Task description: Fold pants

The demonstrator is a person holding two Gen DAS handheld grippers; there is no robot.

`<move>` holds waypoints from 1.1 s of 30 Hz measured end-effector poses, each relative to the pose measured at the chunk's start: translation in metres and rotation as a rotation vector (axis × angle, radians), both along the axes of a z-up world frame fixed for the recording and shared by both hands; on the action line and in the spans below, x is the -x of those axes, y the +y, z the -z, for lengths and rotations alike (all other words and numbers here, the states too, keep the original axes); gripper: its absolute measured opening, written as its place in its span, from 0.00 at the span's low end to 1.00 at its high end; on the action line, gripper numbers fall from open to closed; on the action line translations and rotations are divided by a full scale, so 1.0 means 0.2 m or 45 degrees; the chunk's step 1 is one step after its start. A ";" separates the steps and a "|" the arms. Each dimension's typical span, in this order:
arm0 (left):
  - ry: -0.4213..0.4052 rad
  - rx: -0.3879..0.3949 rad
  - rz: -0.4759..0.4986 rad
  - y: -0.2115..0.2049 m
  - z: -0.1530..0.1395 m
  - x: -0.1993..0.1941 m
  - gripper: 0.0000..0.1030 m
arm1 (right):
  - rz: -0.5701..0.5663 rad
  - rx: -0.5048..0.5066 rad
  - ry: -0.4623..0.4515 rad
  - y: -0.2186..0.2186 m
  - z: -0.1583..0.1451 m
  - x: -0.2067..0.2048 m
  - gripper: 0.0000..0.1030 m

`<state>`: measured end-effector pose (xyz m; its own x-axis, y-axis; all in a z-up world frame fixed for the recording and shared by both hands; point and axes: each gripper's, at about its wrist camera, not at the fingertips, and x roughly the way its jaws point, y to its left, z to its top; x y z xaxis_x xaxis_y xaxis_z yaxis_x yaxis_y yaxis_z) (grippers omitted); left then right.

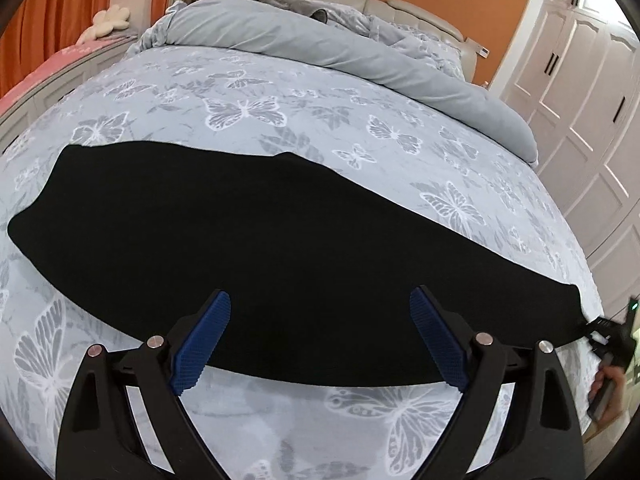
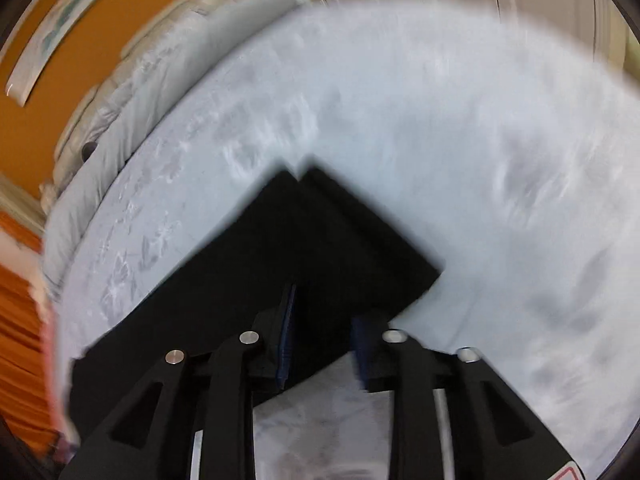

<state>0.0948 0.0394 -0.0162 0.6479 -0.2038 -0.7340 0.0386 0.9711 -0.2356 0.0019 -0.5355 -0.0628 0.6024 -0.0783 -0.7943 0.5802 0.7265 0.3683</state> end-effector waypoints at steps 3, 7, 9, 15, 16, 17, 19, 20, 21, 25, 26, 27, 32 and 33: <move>-0.018 -0.008 0.011 -0.02 -0.01 0.01 0.89 | -0.030 0.103 -0.018 0.03 -0.05 -0.03 0.63; -0.025 -0.033 0.014 -0.05 0.00 0.01 0.89 | -0.062 0.099 0.047 0.04 0.03 -0.11 0.42; -0.018 -0.040 0.014 -0.05 0.00 0.01 0.89 | -0.073 0.089 0.062 0.06 0.03 -0.15 0.05; -0.012 -0.026 -0.002 -0.03 0.00 0.00 0.89 | 0.058 0.320 0.024 -0.05 -0.12 -0.02 0.03; -0.009 -0.024 -0.004 -0.02 0.00 -0.01 0.89 | 0.069 0.323 0.084 -0.07 -0.07 -0.02 0.10; -0.004 -0.021 -0.007 -0.02 0.01 -0.01 0.89 | 0.055 0.293 0.114 -0.09 -0.04 -0.02 0.12; 0.006 -0.016 -0.010 -0.01 0.01 -0.02 0.90 | 0.004 0.232 0.110 -0.09 -0.03 -0.01 0.21; 0.008 -0.013 -0.008 -0.01 0.02 -0.02 0.90 | -0.027 0.241 0.079 -0.06 -0.05 -0.01 0.29; 0.008 -0.009 -0.002 -0.02 0.01 -0.01 0.90 | -0.048 0.281 0.058 -0.03 -0.08 -0.01 0.52; -0.019 -0.062 0.021 -0.07 0.01 0.00 0.90 | -0.128 0.395 0.062 0.06 -0.11 -0.05 0.66; -0.025 -0.083 0.024 -0.09 0.01 0.00 0.90 | -0.136 0.385 0.082 0.06 -0.08 -0.07 0.66; -0.031 -0.102 0.029 -0.10 0.02 0.00 0.90 | -0.148 0.357 0.115 0.05 -0.03 -0.09 0.63; -0.023 -0.140 0.064 -0.17 0.04 0.00 0.90 | -0.233 0.343 0.183 0.08 0.09 -0.12 0.13; -0.023 -0.147 0.065 -0.18 0.05 0.00 0.90 | -0.243 0.360 0.172 0.10 0.06 -0.13 0.07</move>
